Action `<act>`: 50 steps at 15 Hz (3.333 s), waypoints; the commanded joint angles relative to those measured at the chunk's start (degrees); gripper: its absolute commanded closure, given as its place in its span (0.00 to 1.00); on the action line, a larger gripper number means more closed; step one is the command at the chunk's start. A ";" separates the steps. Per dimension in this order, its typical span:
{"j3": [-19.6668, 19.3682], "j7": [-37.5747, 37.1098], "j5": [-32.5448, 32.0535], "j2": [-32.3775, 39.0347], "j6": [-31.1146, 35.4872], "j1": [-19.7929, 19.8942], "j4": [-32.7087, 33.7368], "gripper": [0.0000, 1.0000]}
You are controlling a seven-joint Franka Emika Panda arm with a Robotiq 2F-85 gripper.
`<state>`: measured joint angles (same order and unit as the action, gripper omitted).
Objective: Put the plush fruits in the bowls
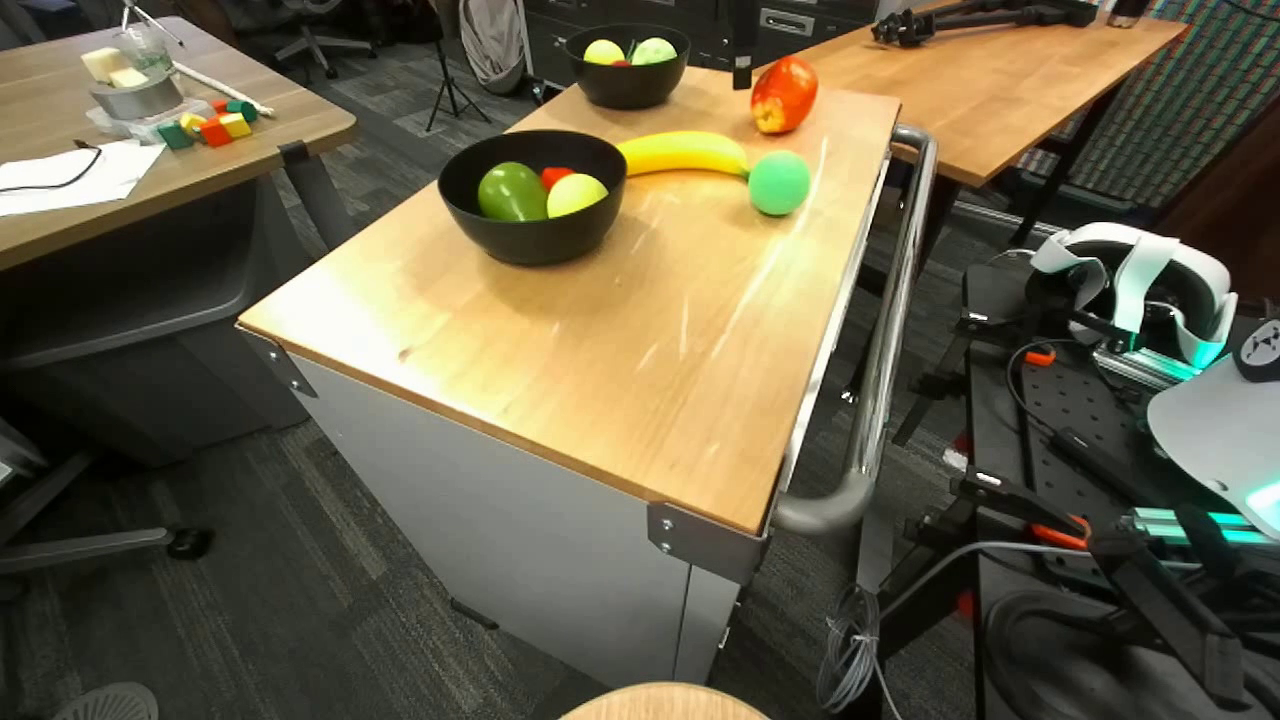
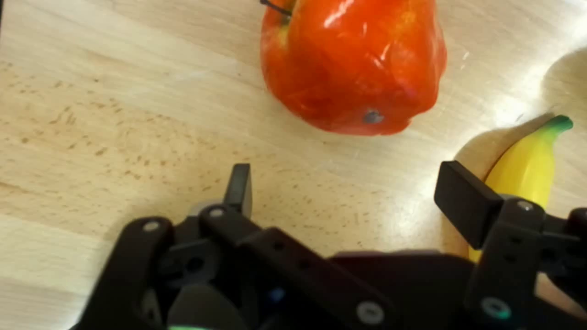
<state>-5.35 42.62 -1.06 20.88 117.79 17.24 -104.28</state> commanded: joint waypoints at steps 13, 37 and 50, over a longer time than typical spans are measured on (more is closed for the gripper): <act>-1.34 0.87 -12.26 -1.22 -10.99 -1.97 -1.64 0.34; 1.26 -5.77 8.04 9.30 22.72 -0.77 15.48 0.43; 1.84 -6.76 -0.97 1.76 4.81 0.73 11.73 0.00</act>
<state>-5.41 30.54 -3.41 29.02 124.57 16.46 -87.70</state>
